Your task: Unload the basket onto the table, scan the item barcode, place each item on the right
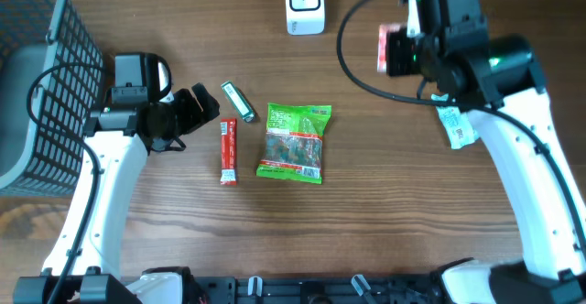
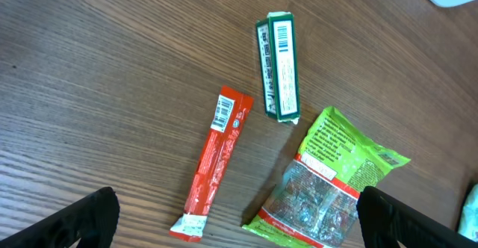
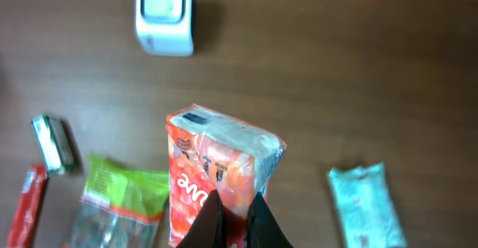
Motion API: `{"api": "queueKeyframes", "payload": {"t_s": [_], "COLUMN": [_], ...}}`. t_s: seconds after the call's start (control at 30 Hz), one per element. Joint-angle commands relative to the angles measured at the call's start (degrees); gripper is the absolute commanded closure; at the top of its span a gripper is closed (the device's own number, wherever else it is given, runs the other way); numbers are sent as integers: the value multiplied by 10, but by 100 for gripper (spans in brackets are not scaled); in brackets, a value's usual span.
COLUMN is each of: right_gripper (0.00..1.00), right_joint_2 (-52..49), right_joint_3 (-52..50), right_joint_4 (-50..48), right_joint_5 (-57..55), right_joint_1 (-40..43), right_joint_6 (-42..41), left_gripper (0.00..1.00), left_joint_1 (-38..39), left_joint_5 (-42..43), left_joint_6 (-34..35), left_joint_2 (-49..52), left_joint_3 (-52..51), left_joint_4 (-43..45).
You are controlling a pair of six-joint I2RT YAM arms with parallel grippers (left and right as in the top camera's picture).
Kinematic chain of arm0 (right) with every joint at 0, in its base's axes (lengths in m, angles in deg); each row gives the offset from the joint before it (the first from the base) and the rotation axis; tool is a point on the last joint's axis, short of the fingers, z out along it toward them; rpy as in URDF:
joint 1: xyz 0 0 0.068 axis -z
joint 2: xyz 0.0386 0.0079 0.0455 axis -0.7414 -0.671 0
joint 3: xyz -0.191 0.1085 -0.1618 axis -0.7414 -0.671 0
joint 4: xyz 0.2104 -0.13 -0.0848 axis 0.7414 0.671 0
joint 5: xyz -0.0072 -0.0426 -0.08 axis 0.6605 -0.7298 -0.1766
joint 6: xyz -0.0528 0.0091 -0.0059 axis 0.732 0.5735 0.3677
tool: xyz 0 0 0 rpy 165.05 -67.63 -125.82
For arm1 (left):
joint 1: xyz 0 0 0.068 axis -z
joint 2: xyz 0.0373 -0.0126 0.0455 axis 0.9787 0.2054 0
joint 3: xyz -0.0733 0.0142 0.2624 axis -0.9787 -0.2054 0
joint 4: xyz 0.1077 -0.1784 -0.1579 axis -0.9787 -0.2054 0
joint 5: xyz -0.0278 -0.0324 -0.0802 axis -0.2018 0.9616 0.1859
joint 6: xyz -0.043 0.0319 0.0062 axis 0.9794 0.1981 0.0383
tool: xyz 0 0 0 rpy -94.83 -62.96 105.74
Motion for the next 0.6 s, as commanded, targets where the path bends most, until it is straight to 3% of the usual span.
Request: {"api": "queueKeyframes", "payload": {"t_s": [0.0,0.2,0.37,0.5,0.57], "right_gripper": [96,96,96,96,96], "right_joint_2": [-83,-211,-326,-418,-451], "right_joint_3": [91,92,91,91,90], "right_joint_4": [-24,-258,-421,-580,-638], "right_joint_5": [-140,-286,-310,-321,-321], "right_joint_1": [-44,-125,-136,-136,-136], "right_joint_6": [41,235,356,593,656], "left_gripper": [0,0,0,0,0], "left_joint_1": [-1,-1,-1,-1,-1], "left_joint_5": [5,5,5,5,5], "left_joint_6": [-13,-13,-13,-13,-13], "left_joint_2": [-2,-2,-2,-2,-2], "left_joint_3": [5,5,5,5,5], "left_joint_4": [0,0,0,0,0]}}
